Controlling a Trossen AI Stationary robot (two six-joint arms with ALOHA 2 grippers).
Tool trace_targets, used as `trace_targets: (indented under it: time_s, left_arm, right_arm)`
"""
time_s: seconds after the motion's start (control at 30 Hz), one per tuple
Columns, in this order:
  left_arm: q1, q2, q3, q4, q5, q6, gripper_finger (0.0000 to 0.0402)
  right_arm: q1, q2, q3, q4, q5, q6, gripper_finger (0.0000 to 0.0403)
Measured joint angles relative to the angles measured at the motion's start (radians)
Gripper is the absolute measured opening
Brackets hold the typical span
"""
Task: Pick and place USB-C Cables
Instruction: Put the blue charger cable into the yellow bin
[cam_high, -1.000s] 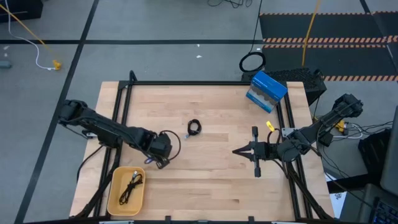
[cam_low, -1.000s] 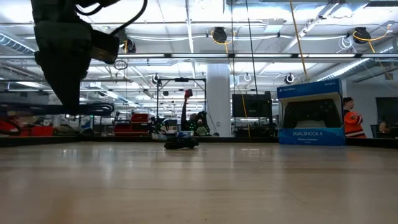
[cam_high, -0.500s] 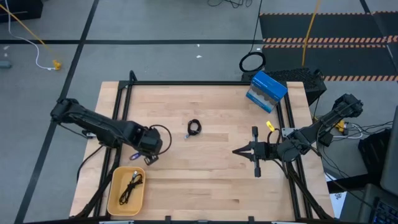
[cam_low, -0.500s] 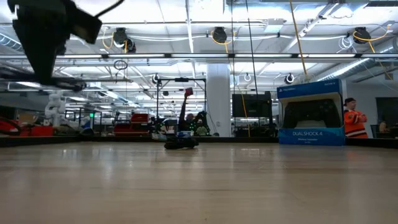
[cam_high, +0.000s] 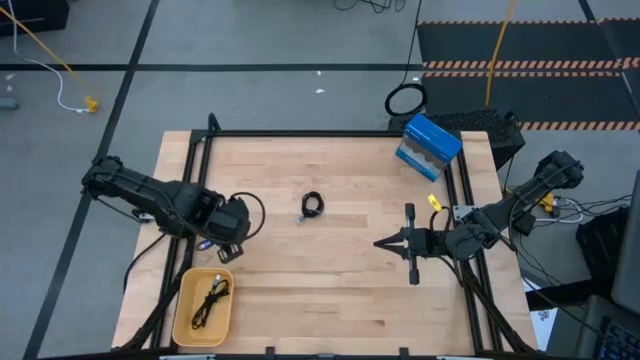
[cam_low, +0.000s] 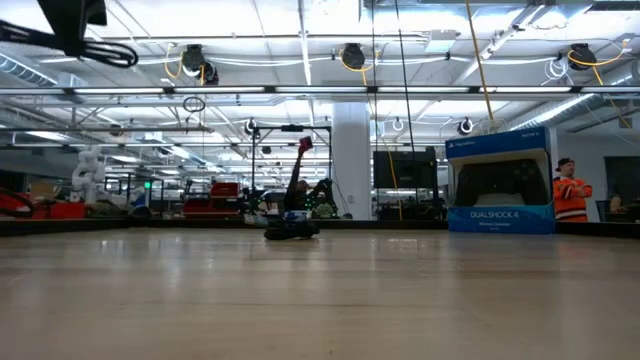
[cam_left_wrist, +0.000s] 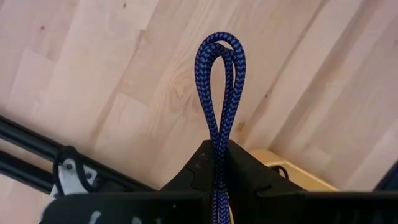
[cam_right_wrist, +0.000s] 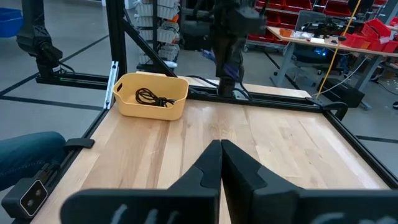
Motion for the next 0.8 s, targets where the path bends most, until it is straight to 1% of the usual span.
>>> trace_targets:
  time_s: [0.23, 0.4, 0.57, 0.67, 0.8]
  left_arm:
    - [-0.004, 0.0, 0.086, -0.09, 0.0, 0.007, 0.0022]
    - [-0.004, 0.0, 0.132, -0.087, -0.001, 0.044, 0.0022]
    - [-0.005, 0.0, 0.136, -0.088, -0.003, 0.044, 0.0022]
    - [-0.026, 0.0, 0.136, -0.088, -0.005, 0.009, 0.0022]
    - [-0.081, 0.0, 0.136, -0.088, -0.004, -0.055, 0.0022]
  right_arm:
    - [0.0, 0.0, 0.0, 0.0, 0.0, 0.0, 0.0]
    - [0.0, 0.0, 0.0, 0.0, 0.0, 0.0, 0.0]
    - [0.0, 0.0, 0.0, 0.0, 0.0, 0.0, 0.0]
    - [0.0, 0.0, 0.0, 0.0, 0.0, 0.0, 0.0]
    - [0.0, 0.0, 0.0, 0.0, 0.0, 0.003, 0.0]
